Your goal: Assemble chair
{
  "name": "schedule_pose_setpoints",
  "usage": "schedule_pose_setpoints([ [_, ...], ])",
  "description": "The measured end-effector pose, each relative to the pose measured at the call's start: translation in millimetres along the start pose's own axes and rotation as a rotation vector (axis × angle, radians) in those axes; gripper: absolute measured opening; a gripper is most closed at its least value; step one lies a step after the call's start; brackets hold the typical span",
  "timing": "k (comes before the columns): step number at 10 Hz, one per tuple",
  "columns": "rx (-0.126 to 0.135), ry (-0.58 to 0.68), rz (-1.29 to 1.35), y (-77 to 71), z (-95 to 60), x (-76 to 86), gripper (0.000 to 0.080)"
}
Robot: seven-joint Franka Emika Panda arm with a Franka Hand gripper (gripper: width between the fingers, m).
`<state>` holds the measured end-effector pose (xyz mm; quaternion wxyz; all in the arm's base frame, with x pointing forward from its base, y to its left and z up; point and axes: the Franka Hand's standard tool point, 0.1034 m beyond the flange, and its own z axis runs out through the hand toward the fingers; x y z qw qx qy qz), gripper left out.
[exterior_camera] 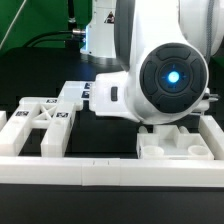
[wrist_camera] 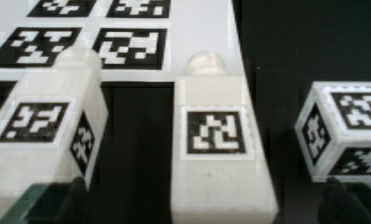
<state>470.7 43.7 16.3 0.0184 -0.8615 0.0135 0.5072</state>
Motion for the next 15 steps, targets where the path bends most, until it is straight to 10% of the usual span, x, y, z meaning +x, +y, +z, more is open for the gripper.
schedule_pose_setpoints([
  [5, -0.004, -0.013, -0.004, -3.0, 12.6, 2.7, 0.0623],
  [8, -0.007, -0.008, -0.027, -3.9, 12.8, 3.9, 0.0285],
  [10, -0.009, -0.009, -0.037, -5.1, 11.0, 2.9, 0.0286],
  [15, -0.007, -0.052, -0.104, -6.9, -49.8, -38.5, 0.0287],
])
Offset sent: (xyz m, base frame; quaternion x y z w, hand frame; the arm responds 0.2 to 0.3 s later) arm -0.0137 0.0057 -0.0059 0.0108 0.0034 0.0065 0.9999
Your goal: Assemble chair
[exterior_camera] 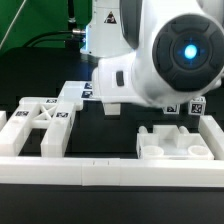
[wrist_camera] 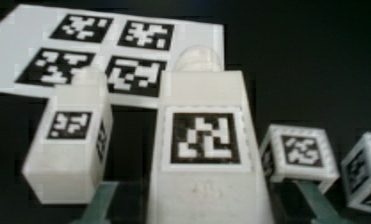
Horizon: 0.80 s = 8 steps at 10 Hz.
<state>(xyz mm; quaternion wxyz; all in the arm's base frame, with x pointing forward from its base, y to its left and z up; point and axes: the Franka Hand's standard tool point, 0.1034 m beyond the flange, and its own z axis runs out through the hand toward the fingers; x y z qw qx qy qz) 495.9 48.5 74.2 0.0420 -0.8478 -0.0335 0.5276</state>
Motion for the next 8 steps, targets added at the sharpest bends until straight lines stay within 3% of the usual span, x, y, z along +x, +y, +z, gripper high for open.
schedule_pose_setpoints([
  [2, 0.005, 0.018, -0.053, 4.2, -18.6, -8.1, 0.0287],
  [4, 0.002, 0.069, -0.051, 3.8, -21.8, 0.3, 0.0287],
  [5, -0.004, 0.152, -0.051, 4.0, -30.2, 7.1, 0.0287],
  [6, -0.004, 0.208, -0.051, 3.5, -35.2, 4.8, 0.0287],
  [8, -0.009, 0.296, -0.054, 1.2, -59.9, -8.8, 0.0287],
])
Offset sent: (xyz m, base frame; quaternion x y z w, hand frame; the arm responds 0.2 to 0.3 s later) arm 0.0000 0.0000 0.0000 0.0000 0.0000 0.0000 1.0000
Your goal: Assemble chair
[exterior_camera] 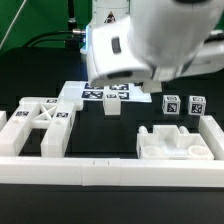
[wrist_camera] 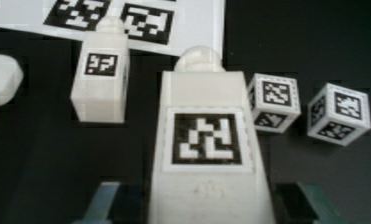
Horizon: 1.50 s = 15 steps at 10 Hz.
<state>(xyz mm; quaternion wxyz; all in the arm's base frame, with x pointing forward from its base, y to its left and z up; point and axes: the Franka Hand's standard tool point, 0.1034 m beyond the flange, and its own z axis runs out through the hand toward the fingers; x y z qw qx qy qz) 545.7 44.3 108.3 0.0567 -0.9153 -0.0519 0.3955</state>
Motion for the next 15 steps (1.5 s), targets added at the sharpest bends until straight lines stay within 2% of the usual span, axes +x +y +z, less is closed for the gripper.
schedule_pose_setpoints([
  [1, -0.01, 0.099, 0.0, 1.0, -10.5, 9.4, 0.0287],
  [2, -0.019, 0.198, 0.003, 2.1, -14.1, 12.6, 0.0287],
  [3, -0.025, 0.262, 0.006, 3.1, -12.3, 9.6, 0.0287],
  [5, -0.039, 0.392, 0.01, 5.3, -17.4, 14.1, 0.0287],
  [8, -0.062, 0.603, 0.009, 4.3, -40.2, 17.2, 0.0287],
  [12, -0.101, 0.883, 0.004, 4.7, -51.3, 28.9, 0.0287],
  [13, -0.118, 0.963, -0.011, -3.1, -49.3, 33.0, 0.0287],
  [15, -0.13, 1.071, -0.027, -13.7, -56.4, 42.9, 0.0287],
])
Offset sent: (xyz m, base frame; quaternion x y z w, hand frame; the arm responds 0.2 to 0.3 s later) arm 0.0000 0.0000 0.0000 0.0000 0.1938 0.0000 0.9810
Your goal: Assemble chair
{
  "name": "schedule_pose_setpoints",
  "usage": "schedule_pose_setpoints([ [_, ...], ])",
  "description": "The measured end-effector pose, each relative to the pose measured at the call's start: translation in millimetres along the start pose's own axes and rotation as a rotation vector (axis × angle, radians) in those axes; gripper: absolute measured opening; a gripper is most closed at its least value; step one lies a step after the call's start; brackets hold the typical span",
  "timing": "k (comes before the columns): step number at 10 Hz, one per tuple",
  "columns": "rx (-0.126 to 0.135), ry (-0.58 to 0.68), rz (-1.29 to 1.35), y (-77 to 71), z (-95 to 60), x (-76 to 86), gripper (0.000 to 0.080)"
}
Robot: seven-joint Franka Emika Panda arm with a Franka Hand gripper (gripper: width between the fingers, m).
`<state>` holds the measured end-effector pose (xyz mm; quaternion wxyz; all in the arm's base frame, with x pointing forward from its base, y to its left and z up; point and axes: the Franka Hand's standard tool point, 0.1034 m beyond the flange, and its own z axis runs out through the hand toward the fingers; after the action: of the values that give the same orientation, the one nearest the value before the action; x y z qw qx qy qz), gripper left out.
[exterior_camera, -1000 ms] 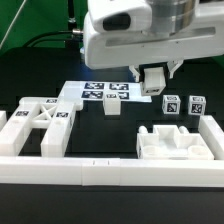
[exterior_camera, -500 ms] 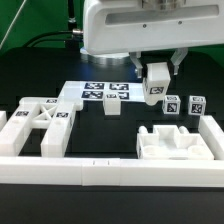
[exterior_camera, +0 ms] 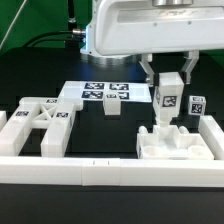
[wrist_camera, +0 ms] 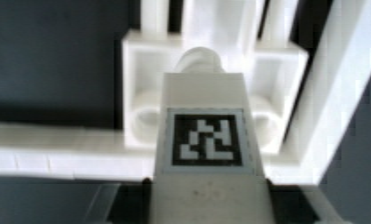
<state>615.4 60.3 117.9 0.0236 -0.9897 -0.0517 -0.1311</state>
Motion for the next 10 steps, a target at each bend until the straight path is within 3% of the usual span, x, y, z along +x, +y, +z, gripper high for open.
schedule_pose_setpoints([
  [2, 0.007, -0.001, -0.017, -10.9, 3.4, 5.5, 0.0287],
  [6, 0.003, 0.019, -0.016, -9.3, 4.8, 5.5, 0.0287],
  [9, -0.013, 0.226, -0.057, -23.6, 6.9, 20.1, 0.0287],
  [10, -0.006, 0.187, -0.063, -29.0, 11.5, 18.3, 0.0287],
])
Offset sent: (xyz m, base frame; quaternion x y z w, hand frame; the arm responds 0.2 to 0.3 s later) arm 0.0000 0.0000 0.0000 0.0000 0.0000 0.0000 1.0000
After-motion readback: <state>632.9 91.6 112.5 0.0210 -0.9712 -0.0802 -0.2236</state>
